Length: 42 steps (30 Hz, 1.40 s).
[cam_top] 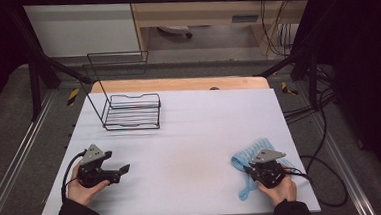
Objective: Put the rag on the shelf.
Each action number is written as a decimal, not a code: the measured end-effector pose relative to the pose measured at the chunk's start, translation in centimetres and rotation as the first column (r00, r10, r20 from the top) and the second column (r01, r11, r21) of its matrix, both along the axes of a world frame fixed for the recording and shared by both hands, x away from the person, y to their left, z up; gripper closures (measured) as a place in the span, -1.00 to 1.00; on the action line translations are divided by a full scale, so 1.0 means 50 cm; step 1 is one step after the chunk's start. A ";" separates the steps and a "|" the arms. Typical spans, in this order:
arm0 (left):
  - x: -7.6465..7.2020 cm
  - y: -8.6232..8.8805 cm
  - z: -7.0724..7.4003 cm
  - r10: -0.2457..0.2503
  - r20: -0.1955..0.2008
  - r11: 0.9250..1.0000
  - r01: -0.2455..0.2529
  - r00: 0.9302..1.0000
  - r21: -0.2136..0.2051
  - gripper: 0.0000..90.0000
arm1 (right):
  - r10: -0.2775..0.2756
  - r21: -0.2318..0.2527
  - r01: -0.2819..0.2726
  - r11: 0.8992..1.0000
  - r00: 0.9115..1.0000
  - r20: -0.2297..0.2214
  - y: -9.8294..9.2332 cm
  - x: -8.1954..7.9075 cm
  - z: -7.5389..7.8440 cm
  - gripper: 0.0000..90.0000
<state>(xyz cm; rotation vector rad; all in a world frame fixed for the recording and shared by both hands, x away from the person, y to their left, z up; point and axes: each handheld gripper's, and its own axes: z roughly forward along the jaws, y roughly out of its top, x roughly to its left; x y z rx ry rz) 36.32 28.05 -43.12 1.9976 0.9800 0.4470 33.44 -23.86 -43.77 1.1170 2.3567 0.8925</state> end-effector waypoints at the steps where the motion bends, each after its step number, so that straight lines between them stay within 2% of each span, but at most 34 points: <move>1: 0.000 0.000 0.000 -0.001 0.001 1.000 0.001 1.000 0.001 -0.73 | -0.002 0.015 0.002 1.000 1.000 -0.006 0.000 0.000 0.002 0.81; 6: 0.000 0.000 0.001 -0.002 0.001 1.000 0.002 1.000 0.002 -0.73 | 0.006 0.094 -0.005 0.996 1.000 -0.002 0.009 0.002 0.016 0.81; 14: 0.000 -0.001 0.001 0.001 0.003 1.000 -0.001 1.000 -0.006 -0.75 | 0.040 0.156 -0.038 0.987 0.999 -0.009 0.050 0.022 0.033 0.81; 22: -0.001 0.001 0.004 0.002 0.003 1.000 -0.002 1.000 -0.007 -0.79 | 0.069 0.180 -0.066 0.981 0.998 -0.010 0.089 0.033 0.042 0.81; 28: -0.001 0.001 0.005 0.002 0.003 1.000 -0.002 1.000 -0.008 -0.81 | 0.103 0.207 -0.100 0.973 0.995 -0.005 0.129 0.041 0.052 0.81; 35: -0.001 0.001 0.006 0.003 0.004 1.000 -0.003 1.000 -0.008 -0.82 | 0.160 0.197 -0.156 0.968 0.987 -0.006 0.202 0.051 0.051 0.81; 37: -0.001 0.001 0.006 0.004 0.003 1.000 -0.004 1.000 -0.010 -0.82 | 0.170 0.201 -0.165 0.966 0.985 -0.009 0.210 0.052 0.050 0.81; 38: -0.001 0.001 0.006 0.004 0.004 1.000 -0.004 1.000 -0.010 -0.82 | 0.185 0.195 -0.179 0.964 0.983 -0.009 0.229 0.054 0.048 0.81; 41: -0.002 0.002 0.006 0.004 0.004 1.000 -0.004 1.000 -0.013 -0.82 | 0.203 0.200 -0.197 0.960 0.979 -0.011 0.247 0.056 0.045 0.81; 42: -0.001 0.002 0.006 0.005 0.004 1.000 -0.004 1.000 -0.014 -0.82 | 0.218 0.191 -0.211 0.959 0.976 -0.013 0.266 0.057 0.043 0.81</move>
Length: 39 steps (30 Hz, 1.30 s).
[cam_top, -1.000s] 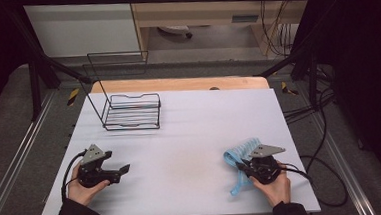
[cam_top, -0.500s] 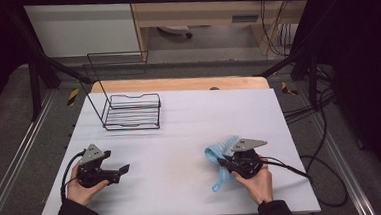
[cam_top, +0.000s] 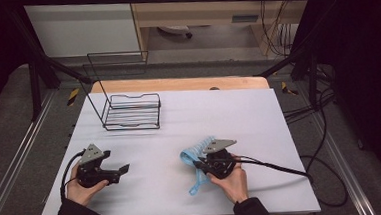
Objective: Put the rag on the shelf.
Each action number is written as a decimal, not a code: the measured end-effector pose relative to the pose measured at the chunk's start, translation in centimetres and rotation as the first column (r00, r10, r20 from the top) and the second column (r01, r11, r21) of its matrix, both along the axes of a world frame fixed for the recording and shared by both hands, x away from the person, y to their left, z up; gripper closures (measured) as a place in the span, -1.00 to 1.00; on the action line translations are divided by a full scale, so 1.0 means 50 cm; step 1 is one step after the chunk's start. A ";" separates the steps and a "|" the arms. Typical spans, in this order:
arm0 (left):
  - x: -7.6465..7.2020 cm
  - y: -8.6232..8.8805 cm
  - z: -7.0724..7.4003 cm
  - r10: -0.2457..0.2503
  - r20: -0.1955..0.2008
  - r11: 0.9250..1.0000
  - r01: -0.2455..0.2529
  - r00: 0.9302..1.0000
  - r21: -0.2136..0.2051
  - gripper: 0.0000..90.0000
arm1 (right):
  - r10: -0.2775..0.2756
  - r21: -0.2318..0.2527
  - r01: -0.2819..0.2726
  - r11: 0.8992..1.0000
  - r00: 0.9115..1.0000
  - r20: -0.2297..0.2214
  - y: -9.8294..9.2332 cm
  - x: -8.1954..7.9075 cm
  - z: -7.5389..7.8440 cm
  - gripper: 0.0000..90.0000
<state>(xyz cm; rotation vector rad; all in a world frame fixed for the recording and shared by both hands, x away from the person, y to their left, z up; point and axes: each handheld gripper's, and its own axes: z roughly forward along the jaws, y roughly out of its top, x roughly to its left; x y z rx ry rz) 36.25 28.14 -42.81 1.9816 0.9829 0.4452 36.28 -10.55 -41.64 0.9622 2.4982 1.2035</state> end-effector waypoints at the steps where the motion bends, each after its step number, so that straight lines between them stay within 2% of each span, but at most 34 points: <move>1: 0.000 0.000 0.000 0.001 0.000 1.000 -0.001 1.000 0.001 -0.82 | 0.007 0.003 -0.007 1.000 1.000 -0.001 0.009 0.001 -0.001 0.81; 12: 0.000 0.002 0.002 0.007 -0.003 1.000 -0.007 1.000 -0.013 -0.81 | 0.089 0.011 -0.089 0.996 0.996 0.003 0.091 0.005 -0.005 0.81; 14: 0.000 0.003 0.002 0.009 -0.003 1.000 -0.009 1.000 -0.014 -0.81 | 0.120 0.006 -0.120 0.993 0.993 0.005 0.114 0.005 -0.008 0.80; 21: 0.001 0.005 0.004 0.013 -0.004 1.000 -0.013 1.000 -0.016 -0.80 | 0.166 0.012 -0.167 0.986 0.986 0.004 0.164 0.000 -0.014 0.80; 24: 0.001 0.007 0.004 0.015 -0.003 1.000 -0.015 1.000 -0.018 -0.80 | 0.200 0.016 -0.200 0.980 0.980 -0.003 0.193 -0.005 -0.017 0.80; 30: 0.001 0.007 0.005 0.016 -0.005 1.000 -0.016 1.000 -0.020 -0.79 | 0.229 0.019 -0.229 0.973 0.973 -0.005 0.223 -0.010 -0.026 0.80; 31: 0.001 0.007 0.005 0.017 -0.006 1.000 -0.017 1.000 -0.020 -0.79 | 0.240 0.009 -0.240 0.971 0.971 -0.005 0.235 -0.014 -0.030 0.80; 34: 0.001 0.008 0.006 0.020 -0.007 1.000 -0.020 1.000 -0.023 -0.79 | 0.253 0.008 -0.253 0.968 0.968 -0.010 0.246 -0.017 -0.036 0.79; 39: 0.000 0.007 0.008 0.019 -0.006 0.999 -0.019 1.000 -0.028 -0.76 | 0.272 -0.020 -0.272 0.962 0.962 -0.020 0.264 -0.022 -0.053 0.75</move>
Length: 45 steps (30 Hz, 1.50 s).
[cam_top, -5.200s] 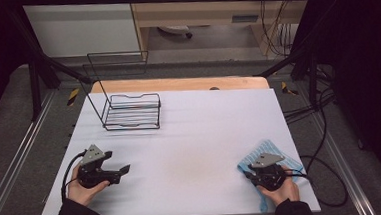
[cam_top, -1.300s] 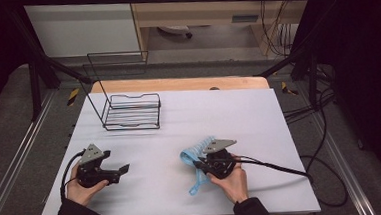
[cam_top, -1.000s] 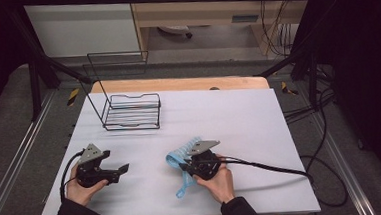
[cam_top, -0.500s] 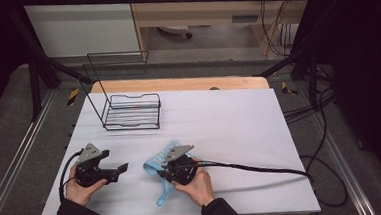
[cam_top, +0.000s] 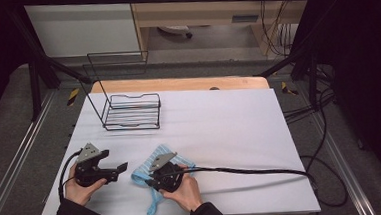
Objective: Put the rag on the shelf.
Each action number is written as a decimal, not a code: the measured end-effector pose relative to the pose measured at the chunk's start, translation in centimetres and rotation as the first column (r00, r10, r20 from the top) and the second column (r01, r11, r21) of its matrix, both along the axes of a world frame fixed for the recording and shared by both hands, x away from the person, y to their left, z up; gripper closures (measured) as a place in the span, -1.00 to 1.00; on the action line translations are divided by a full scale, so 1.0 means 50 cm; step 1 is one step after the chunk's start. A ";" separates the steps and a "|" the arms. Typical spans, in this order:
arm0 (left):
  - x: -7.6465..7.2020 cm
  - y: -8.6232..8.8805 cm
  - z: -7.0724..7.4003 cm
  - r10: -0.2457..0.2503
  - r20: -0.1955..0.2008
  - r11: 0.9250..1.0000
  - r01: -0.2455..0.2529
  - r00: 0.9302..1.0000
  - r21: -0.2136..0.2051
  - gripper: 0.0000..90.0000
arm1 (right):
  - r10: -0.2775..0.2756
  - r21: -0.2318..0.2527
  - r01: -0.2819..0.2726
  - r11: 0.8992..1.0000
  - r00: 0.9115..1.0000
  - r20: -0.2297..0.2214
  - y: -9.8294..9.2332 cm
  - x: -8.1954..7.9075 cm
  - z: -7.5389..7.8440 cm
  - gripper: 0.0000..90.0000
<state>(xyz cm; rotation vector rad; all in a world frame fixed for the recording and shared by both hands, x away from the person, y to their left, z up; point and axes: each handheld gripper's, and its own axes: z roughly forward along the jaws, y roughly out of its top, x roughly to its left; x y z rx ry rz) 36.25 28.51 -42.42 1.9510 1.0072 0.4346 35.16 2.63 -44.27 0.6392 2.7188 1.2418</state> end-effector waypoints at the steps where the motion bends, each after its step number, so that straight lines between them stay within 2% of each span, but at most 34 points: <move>1: -0.001 -0.001 0.001 0.001 0.000 1.000 -0.001 1.000 -0.004 -0.74 | 0.003 0.001 -0.003 1.000 1.000 -0.004 0.001 0.000 -0.003 0.71; 3: -0.002 -0.004 0.002 -0.006 -0.003 1.000 0.006 1.000 -0.008 -0.71 | 0.006 0.011 -0.006 1.000 1.000 -0.014 0.002 0.001 -0.006 0.61; 4: -0.003 -0.005 0.003 -0.011 -0.006 1.000 0.011 1.000 -0.010 -0.62 | 0.009 0.034 -0.008 0.999 1.000 -0.024 0.002 0.000 -0.004 0.45; 5: -0.004 -0.007 0.004 -0.015 -0.009 1.000 0.015 1.000 -0.013 -0.59 | 0.011 0.047 -0.010 0.999 1.000 -0.028 0.001 -0.001 -0.001 0.36; 8: -0.007 -0.016 0.009 -0.032 -0.020 0.999 0.031 0.999 -0.016 -0.52 | 0.010 0.062 -0.008 0.998 1.000 -0.023 -0.003 -0.003 0.010 0.18; 9: -0.009 -0.020 0.011 -0.039 -0.026 0.999 0.039 0.999 -0.019 -0.42 | -0.001 0.059 0.001 0.998 1.000 -0.001 -0.010 -0.005 0.024 0.06; 12: -0.015 -0.035 0.017 -0.069 -0.038 0.998 0.069 0.997 -0.013 -0.33 | -0.020 0.069 0.019 0.997 1.000 0.011 -0.026 -0.003 0.038 0.00; 13: -0.017 -0.042 0.018 -0.079 -0.042 0.997 0.078 0.996 -0.011 -0.22 | -0.053 0.080 0.051 0.995 0.998 0.021 -0.049 0.003 0.054 -0.01; 14: -0.022 -0.058 0.021 -0.107 -0.056 0.994 0.107 0.993 0.001 -0.16 | -0.081 0.084 0.078 0.993 0.996 0.028 -0.063 0.006 0.061 0.00; 16: -0.025 -0.067 0.021 -0.118 -0.066 0.993 0.118 0.991 0.004 -0.04 | -0.133 0.081 0.129 0.988 0.990 0.044 -0.097 0.018 0.071 0.03; 18: -0.028 -0.084 0.020 -0.143 -0.089 0.989 0.145 0.986 0.011 0.08 | -0.193 0.072 0.190 0.979 0.980 0.048 -0.133 0.030 0.075 0.06; 19: -0.029 -0.093 0.018 -0.156 -0.100 0.987 0.158 0.983 0.019 0.08 | -0.193 0.072 0.190 0.979 0.980 0.048 -0.133 0.030 0.075 0.06; 21: -0.028 -0.107 0.012 -0.165 -0.129 0.984 0.171 0.978 0.037 0.19 | -0.243 0.053 0.240 0.969 0.969 0.047 -0.165 0.040 0.071 0.09; 22: -0.027 -0.113 0.009 -0.162 -0.138 0.984 0.170 0.977 0.051 0.26 | -0.280 0.038 0.278 0.960 0.959 0.039 -0.190 0.046 0.059 0.12; 24: -0.023 -0.118 0.001 -0.147 -0.148 0.984 0.161 0.978 0.081 0.32 | -0.305 0.022 0.305 0.952 0.952 0.019 -0.207 0.049 0.041 0.13; 25: -0.020 -0.119 -0.003 -0.143 -0.152 0.983 0.158 0.978 0.095 0.32 | -0.305 0.022 0.305 0.952 0.952 0.019 -0.207 0.049 0.041 0.13; 26: -0.018 -0.119 -0.006 -0.135 -0.158 0.982 0.153 0.978 0.109 0.35 | -0.320 0.013 0.320 0.947 0.947 -0.004 -0.217 0.051 0.021 0.15; 28: -0.016 -0.119 -0.013 -0.124 -0.170 0.979 0.149 0.978 0.142 0.36 | -0.331 -0.001 0.331 0.944 0.944 -0.020 -0.222 0.053 0.003 0.16; 30: -0.017 -0.118 -0.019 -0.123 -0.182 0.977 0.151 0.976 0.151 0.37 | -0.333 -0.003 0.333 0.943 0.943 -0.031 -0.223 0.055 -0.004 0.17; 32: -0.018 -0.119 -0.022 -0.125 -0.186 0.976 0.155 0.975 0.156 0.39 | -0.343 0.007 0.344 0.939 0.938 -0.052 -0.223 0.055 -0.013 0.22; 36: -0.016 -0.119 -0.028 -0.125 -0.208 0.976 0.157 0.970 0.147 0.44 | -0.347 0.016 0.349 0.937 0.935 -0.074 -0.221 0.054 -0.020 0.34; 38: -0.016 -0.119 -0.031 -0.124 -0.217 0.979 0.154 0.968 0.131 0.49 | -0.353 0.021 0.356 0.934 0.931 -0.095 -0.218 0.053 -0.023 0.39; 41: -0.015 -0.117 -0.033 -0.123 -0.231 0.982 0.151 0.965 0.112 0.55 | -0.356 0.025 0.360 0.932 0.929 -0.103 -0.218 0.053 -0.024 0.43; 45: -0.017 -0.120 -0.032 -0.131 -0.243 0.981 0.161 0.961 0.107 0.74 | -0.349 0.039 0.356 0.934 0.929 -0.121 -0.216 0.052 -0.024 0.67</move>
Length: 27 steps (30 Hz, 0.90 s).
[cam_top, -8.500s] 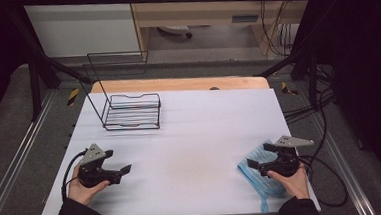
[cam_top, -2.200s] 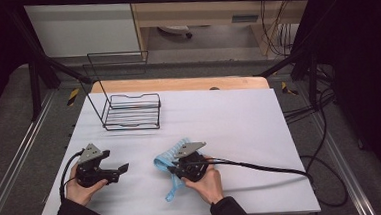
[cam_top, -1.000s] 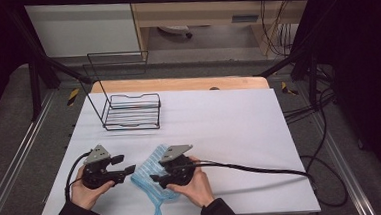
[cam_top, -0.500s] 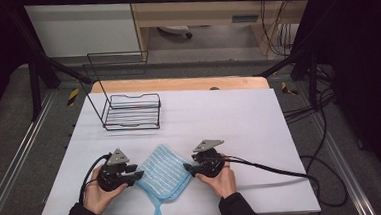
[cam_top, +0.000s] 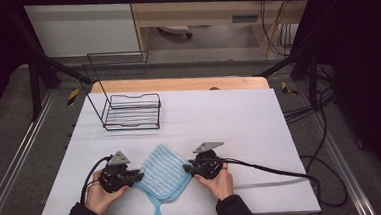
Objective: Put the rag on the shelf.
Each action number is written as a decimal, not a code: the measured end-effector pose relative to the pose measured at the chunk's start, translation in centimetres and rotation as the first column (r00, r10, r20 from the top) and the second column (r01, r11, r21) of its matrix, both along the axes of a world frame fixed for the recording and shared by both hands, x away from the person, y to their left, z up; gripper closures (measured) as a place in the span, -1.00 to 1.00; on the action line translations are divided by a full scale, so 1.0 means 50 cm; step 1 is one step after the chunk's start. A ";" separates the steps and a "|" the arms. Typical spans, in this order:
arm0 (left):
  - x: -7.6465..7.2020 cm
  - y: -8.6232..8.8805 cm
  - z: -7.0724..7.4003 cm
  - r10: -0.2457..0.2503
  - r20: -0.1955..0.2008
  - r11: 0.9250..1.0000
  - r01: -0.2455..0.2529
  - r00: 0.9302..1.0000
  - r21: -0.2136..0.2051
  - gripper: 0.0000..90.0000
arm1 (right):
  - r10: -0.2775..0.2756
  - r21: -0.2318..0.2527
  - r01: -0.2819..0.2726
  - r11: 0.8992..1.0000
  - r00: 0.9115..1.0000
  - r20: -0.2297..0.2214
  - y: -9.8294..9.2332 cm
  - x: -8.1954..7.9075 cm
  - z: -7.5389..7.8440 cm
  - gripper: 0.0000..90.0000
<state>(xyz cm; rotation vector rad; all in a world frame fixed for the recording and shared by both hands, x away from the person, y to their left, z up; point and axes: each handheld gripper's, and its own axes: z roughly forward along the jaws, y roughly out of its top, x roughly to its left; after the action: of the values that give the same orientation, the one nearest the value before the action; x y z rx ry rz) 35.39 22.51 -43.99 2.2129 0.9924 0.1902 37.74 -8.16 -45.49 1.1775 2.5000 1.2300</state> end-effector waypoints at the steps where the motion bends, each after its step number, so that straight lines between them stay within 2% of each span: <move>1: -0.001 -0.001 0.001 0.002 0.000 1.000 -0.002 1.000 0.000 0.78 | 0.005 0.003 -0.005 1.000 1.000 0.004 0.000 0.000 0.000 0.73; 7: -0.008 0.005 0.005 0.036 -0.023 0.999 -0.037 0.999 -0.032 0.86 | 0.009 0.028 -0.010 1.000 1.000 0.025 0.001 0.007 0.005 0.82; 9: -0.015 0.008 0.007 0.045 -0.024 0.998 -0.046 0.999 -0.039 0.86 | 0.018 0.021 -0.019 1.000 0.999 0.038 0.005 0.013 0.010 0.83; 10: -0.019 0.008 0.008 0.049 -0.021 0.998 -0.050 0.999 -0.036 0.86 | 0.035 0.005 -0.035 0.999 0.998 0.053 0.014 0.020 0.018 0.83; 16: -0.040 0.016 0.008 0.077 -0.010 0.997 -0.077 0.997 -0.030 0.85 | 0.069 -0.016 -0.068 0.998 0.995 0.078 0.043 0.053 0.034 0.83; 21: -0.057 0.022 0.008 0.110 -0.001 0.994 -0.110 0.994 -0.020 0.83 | 0.106 -0.021 -0.104 0.994 0.991 0.086 0.075 0.082 0.034 0.84; 24: -0.064 0.021 0.008 0.119 0.011 0.993 -0.119 0.993 -0.011 0.82 | 0.111 -0.011 -0.111 0.994 0.989 0.099 0.088 0.095 0.035 0.83; 27: -0.067 0.019 0.008 0.128 0.019 0.992 -0.128 0.992 -0.001 0.81 | 0.121 -0.022 -0.119 0.993 0.986 0.112 0.101 0.104 0.033 0.83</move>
<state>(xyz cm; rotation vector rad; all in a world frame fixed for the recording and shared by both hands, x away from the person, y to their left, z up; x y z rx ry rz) 32.06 23.48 -43.61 2.1453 1.1242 0.2690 42.94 -3.12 -43.84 0.9376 2.5240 1.2649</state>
